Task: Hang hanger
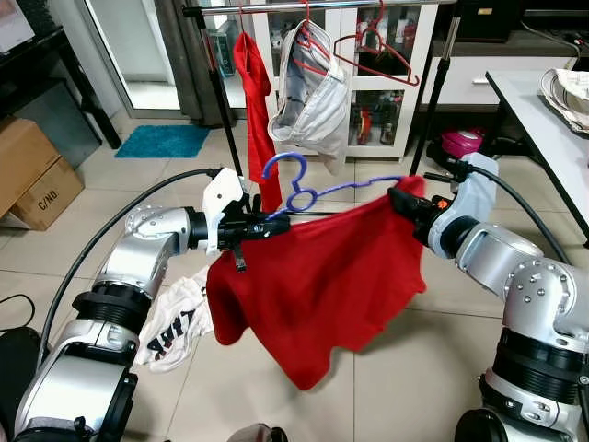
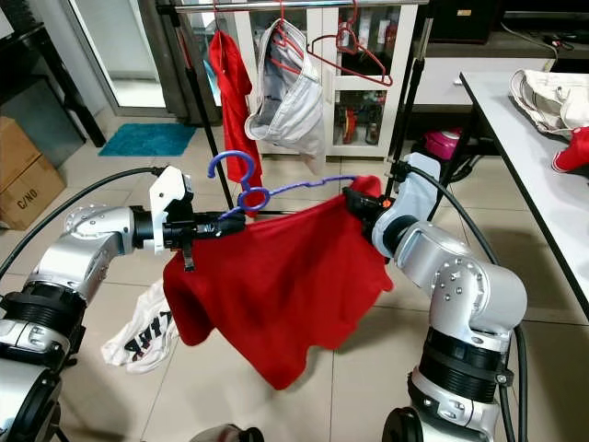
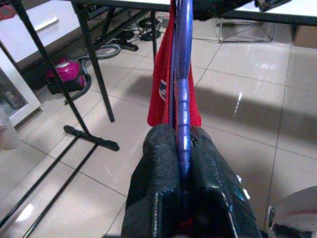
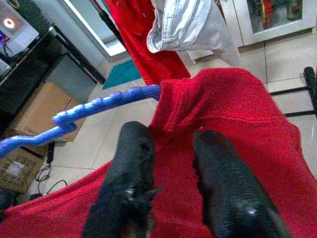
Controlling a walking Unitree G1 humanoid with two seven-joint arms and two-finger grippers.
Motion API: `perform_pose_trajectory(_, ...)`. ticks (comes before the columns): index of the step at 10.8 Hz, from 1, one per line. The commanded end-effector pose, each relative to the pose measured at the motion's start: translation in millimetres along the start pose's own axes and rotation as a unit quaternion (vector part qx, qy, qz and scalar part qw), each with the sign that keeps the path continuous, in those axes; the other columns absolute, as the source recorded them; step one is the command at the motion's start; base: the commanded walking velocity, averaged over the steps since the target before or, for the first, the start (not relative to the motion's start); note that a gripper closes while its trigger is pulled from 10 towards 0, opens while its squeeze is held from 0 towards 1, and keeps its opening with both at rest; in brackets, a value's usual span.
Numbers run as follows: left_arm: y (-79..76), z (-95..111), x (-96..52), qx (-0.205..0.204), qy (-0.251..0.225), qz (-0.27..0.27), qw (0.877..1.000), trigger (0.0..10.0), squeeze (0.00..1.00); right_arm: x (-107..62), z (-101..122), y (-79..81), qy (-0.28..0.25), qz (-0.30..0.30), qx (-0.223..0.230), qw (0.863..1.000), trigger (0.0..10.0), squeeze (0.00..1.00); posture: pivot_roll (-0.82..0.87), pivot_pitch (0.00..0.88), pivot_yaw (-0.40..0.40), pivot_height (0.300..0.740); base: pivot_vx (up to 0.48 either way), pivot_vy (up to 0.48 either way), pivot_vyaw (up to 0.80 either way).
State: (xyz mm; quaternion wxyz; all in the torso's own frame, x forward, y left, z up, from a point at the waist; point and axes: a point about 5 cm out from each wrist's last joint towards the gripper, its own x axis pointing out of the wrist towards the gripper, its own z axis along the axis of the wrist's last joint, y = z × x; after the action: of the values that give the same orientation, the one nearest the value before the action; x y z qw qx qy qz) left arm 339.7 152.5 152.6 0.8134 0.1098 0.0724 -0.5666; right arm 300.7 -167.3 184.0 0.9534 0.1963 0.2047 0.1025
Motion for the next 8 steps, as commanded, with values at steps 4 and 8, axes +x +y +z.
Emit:
perform_pose_trajectory(4, 1.6, 10.1, -1.4, 0.009, -0.018, -0.003, 1.0, 0.0, 0.0, 2.3, 9.6, 5.9, -0.006, 0.008, 0.007, 1.0, 10.0, 0.0, -0.18, 0.0, 0.137, 0.74, 0.0, 0.0, 0.0)
perform_pose_trajectory(8, 1.2, 11.8, -2.0, 0.012, -0.022, -0.006, 1.0, 0.0, 0.0, 6.6, 2.0, -0.7, 0.019, -0.021, -0.006, 1.0, 4.9, 0.0, -0.18, 0.0, 0.129, 0.74, 0.0, 0.0, 0.0)
